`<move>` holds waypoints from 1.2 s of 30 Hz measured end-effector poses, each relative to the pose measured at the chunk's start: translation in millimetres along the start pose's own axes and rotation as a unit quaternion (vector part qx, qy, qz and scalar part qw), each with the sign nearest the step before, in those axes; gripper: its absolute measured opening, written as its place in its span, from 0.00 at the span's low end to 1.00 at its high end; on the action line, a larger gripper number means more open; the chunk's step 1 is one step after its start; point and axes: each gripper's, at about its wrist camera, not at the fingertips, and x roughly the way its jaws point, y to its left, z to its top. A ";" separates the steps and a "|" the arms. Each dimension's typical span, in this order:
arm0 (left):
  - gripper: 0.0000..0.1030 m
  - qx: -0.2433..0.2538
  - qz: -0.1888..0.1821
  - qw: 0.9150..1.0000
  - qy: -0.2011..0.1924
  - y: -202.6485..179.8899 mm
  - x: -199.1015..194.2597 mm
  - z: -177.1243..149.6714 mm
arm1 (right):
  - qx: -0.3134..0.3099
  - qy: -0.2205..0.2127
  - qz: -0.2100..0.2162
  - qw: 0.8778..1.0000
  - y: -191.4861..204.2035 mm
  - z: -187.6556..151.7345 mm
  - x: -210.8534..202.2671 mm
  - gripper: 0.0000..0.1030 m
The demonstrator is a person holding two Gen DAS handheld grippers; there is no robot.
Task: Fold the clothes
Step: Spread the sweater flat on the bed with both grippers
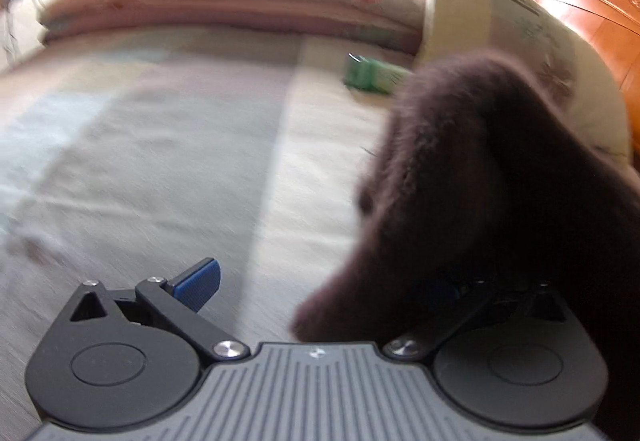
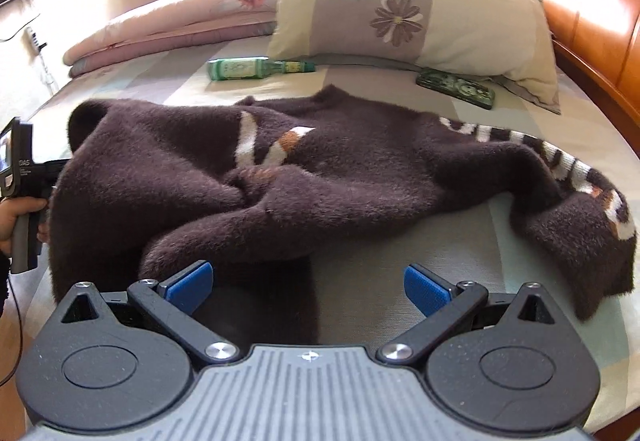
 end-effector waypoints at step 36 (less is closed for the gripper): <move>0.99 0.049 0.194 0.979 -0.039 79.8 -59.6 44.2 | 0.042 0.019 0.010 0.999 -16.3 -6.5 16.5 1.00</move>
